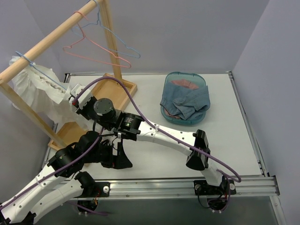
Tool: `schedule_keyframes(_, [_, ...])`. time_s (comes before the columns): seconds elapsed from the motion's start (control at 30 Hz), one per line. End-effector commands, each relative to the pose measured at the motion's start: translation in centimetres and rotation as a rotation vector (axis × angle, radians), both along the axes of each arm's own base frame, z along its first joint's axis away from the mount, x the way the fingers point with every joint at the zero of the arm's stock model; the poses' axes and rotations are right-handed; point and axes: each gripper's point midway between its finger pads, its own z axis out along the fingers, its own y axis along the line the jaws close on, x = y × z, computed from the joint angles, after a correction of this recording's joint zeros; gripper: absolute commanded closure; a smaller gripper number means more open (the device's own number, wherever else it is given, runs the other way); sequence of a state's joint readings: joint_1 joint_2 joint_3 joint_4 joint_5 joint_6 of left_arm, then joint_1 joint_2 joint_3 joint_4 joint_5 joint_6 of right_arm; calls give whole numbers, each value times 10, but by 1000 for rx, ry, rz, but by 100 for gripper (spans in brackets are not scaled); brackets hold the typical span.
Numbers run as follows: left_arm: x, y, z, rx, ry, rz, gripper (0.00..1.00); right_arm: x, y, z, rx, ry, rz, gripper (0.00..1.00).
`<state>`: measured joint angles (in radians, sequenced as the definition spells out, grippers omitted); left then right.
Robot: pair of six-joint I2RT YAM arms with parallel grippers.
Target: Remove the skirt from the hanger
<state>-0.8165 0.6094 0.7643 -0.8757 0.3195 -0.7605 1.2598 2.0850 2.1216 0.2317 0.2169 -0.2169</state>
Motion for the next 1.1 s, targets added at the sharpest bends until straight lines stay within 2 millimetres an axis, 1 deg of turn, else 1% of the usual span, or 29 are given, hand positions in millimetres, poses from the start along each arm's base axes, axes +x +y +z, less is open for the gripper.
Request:
schedule_keyframes(0.0, [5,-7,20,-56,-71,-28,6,1,-11,80,192,-146,-26,100])
schedule_keyframes(0.07, [5,-7,20,-53,-75,-30,6,4,-10,87,215,-161,-39,100])
schedule_keyframes(0.13, [4,-7,19,-54,-77,-34,6,5,-15,106,277,-183,-59,100])
schedule_keyframes(0.17, [4,-7,20,-59,-78,-35,6,8,-13,106,284,-182,-68,100])
schedule_keyframes(0.2, [3,-7,18,-58,-74,-36,6,10,-21,128,335,-189,-89,100])
schedule_keyframes(0.23, [3,-8,18,-60,-72,-39,6,14,-20,129,326,-184,-89,100])
schedule_keyframes(0.27, [3,-8,18,-62,-75,-41,6,21,-15,123,323,-178,-94,100])
schedule_keyframes(0.3, [3,-9,18,-63,-74,-43,6,24,-21,138,363,-179,-103,100])
schedule_keyframes(0.33, [3,-9,18,-64,-76,-45,6,26,-19,138,381,-157,-89,100])
schedule_keyframes(0.37, [4,-10,18,-62,-78,-48,6,38,-20,135,389,-144,-100,100])
schedule_keyframes(0.43, [5,-10,21,-67,-88,-51,6,50,-23,131,422,-97,-106,100])
schedule_keyframes(0.47, [5,-9,23,-73,-101,-49,6,66,-31,130,431,-85,-128,100])
schedule_keyframes(0.5, [5,-8,27,-83,-117,-44,5,73,-33,125,433,-66,-135,100])
schedule_keyframes(0.53, [6,-7,31,-93,-137,-34,5,79,-35,116,424,-41,-136,100])
schedule_keyframes(0.6, [6,-4,45,-139,-189,-25,3,92,-43,107,408,-22,-153,100])
schedule_keyframes(0.63, [5,-3,50,-157,-207,-28,2,96,-48,98,388,-6,-160,100])
schedule_keyframes(0.67, [3,-2,58,-186,-236,-31,0,97,-51,95,381,5,-156,100])
schedule_keyframes(0.7, [3,-2,61,-199,-250,-31,0,100,-55,90,367,15,-161,100])
schedule_keyframes(0.73, [2,-1,64,-210,-261,-33,0,101,-66,97,372,14,-166,100])
schedule_keyframes(0.77, [0,-1,70,-240,-286,-47,2,102,-67,82,338,32,-163,100])
schedule_keyframes(0.8, [-2,-1,72,-248,-295,-52,8,102,-69,72,309,46,-156,100])
schedule_keyframes(0.83, [-3,0,75,-258,-308,-59,13,101,-73,69,288,51,-157,100])
schedule_keyframes(0.87, [-6,2,82,-281,-340,-67,18,96,-81,75,282,46,-157,100])
schedule_keyframes(0.9, [-6,4,87,-296,-357,-64,22,95,-83,54,224,58,-160,100])
schedule_keyframes(0.93, [-7,5,92,-311,-374,-60,27,93,-88,50,216,58,-162,100])
schedule_keyframes(0.97, [-8,6,102,-347,-404,-57,29,85,-99,43,195,66,-161,100])
schedule_keyframes(1.0, [-8,6,108,-364,-418,-57,31,81,-106,42,198,65,-162,100])
schedule_keyframes(1.03, [-8,4,113,-379,-427,-61,31,73,-122,59,227,53,-163,100])
schedule_keyframes(1.07, [-6,0,120,-397,-444,-71,30,68,-129,59,229,55,-161,100])
